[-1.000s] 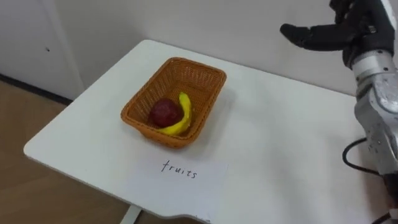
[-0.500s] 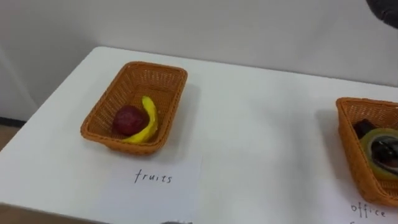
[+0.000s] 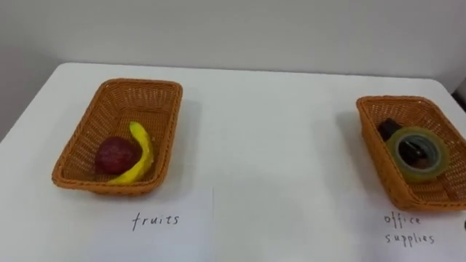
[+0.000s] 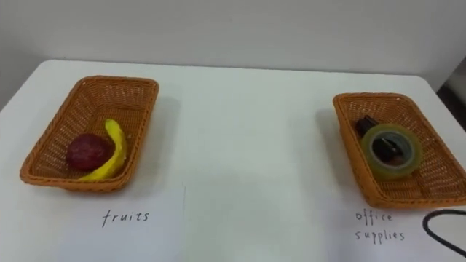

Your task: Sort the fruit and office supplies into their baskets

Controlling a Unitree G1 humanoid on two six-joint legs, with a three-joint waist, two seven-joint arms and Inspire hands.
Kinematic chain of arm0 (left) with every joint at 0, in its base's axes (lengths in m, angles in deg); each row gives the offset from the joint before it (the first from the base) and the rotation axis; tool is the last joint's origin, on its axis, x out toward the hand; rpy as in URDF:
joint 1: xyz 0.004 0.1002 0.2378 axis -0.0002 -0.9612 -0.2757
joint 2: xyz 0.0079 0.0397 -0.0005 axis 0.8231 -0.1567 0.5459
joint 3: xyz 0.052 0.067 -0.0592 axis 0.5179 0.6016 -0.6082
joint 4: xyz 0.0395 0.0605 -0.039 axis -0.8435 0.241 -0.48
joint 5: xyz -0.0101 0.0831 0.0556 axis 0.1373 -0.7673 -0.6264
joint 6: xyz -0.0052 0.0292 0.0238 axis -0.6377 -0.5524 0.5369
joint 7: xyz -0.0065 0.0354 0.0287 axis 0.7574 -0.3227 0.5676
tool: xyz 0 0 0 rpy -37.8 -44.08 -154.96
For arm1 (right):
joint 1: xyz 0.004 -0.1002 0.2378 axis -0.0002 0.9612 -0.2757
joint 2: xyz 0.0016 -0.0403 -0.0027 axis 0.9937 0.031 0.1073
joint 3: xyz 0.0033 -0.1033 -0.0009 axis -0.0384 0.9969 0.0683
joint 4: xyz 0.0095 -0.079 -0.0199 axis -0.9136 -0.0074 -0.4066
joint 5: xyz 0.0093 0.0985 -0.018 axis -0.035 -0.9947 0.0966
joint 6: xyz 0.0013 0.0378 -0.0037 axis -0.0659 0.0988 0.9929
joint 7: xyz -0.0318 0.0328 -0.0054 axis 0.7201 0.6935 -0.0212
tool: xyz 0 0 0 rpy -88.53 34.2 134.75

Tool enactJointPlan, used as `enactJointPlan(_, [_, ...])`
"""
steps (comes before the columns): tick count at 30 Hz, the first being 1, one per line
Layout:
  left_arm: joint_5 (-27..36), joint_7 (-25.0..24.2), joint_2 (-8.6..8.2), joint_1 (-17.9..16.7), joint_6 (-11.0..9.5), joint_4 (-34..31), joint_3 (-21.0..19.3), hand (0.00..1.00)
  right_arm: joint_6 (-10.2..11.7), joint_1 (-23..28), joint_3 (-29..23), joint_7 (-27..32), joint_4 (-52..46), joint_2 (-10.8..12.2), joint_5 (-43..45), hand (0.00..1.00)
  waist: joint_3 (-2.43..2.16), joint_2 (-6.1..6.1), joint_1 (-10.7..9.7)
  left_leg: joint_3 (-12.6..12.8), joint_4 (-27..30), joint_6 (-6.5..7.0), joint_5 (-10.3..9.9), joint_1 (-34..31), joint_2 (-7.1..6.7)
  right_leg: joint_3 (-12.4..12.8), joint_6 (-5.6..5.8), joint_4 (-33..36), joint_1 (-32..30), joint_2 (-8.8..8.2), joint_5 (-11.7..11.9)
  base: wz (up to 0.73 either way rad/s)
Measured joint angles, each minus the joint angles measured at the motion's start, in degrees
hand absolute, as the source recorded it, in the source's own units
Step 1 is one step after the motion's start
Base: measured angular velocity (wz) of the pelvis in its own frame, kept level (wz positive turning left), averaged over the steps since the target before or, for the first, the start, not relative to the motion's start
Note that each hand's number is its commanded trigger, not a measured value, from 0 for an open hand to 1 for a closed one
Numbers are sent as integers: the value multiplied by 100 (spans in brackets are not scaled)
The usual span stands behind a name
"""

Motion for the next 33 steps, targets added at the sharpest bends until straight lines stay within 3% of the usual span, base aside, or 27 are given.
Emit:
enactJointPlan(7, [161,94,-9,19,-173,7,-196,0,18,649,-347,689,55,1,-218,0,-1,-12,-63,278,-45,-2,0,-16,37,247,-1,52,-175,35,0,-19])
enactJointPlan(11, [186,237,6,41,-212,-8,-205,0,218,958,-358,1143,627,38,-456,0,-1,-58,-103,326,-47,-13,-15,2,48,322,-8,11,-171,58,5,-10])
enactJointPlan(17, [219,459,-54,45,-248,-8,-221,0,328,1441,-571,1538,1959,613,-1054,0,-30,-35,-101,298,-58,-18,-23,-24,48,344,-8,-39,-175,63,5,1])
enactJointPlan(20, [287,485,-163,57,-257,7,-314,0,332,1577,-567,1679,2657,850,-1215,0,-43,86,-107,314,-110,-19,-23,24,45,371,-8,-36,-164,66,4,-3])
enactJointPlan(26, [299,552,-206,167,-268,-5,-448,0,383,1949,-518,1762,3811,1219,-1673,0,-30,125,-89,310,-137,-27,-19,29,43,378,-16,-41,-173,69,-17,0])
enactJointPlan(33, [702,561,-249,303,-442,145,-402,0,473,2199,-51,1641,4528,1807,-2097,0,1,171,-41,383,-139,-26,-31,33,44,520,-8,-22,-229,80,-28,-8])
